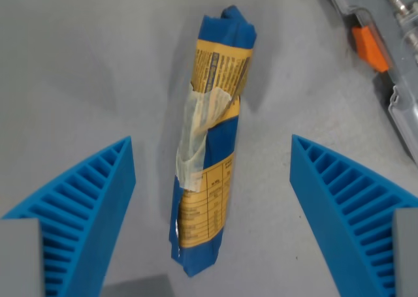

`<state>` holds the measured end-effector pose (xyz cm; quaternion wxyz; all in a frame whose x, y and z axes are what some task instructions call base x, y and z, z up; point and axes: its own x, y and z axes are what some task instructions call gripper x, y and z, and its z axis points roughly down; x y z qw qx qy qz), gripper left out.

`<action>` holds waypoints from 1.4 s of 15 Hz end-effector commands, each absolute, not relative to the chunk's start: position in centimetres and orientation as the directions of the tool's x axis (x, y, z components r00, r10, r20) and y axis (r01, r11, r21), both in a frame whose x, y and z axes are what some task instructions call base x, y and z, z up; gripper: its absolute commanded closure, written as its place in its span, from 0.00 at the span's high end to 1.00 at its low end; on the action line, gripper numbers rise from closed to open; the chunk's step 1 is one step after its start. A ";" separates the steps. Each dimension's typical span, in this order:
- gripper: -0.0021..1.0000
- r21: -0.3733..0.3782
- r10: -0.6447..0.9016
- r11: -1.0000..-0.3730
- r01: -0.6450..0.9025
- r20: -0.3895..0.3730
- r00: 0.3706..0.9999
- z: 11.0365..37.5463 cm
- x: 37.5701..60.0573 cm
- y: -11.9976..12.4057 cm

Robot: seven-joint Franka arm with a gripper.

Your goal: Pick up the blue bag

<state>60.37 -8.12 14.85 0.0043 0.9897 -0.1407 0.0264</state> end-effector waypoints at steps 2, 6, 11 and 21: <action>1.00 -0.028 -0.293 -0.956 -0.292 0.062 0.954 12.9 60.8 -8.1; 0.00 -0.030 -0.293 -0.956 -0.291 0.066 0.954 11.9 60.6 -8.0; 0.00 -0.030 -0.293 -0.956 -0.291 0.066 0.954 11.9 60.6 -8.0; 0.00 -0.030 -0.293 -0.956 -0.291 0.066 0.954 11.9 60.6 -8.0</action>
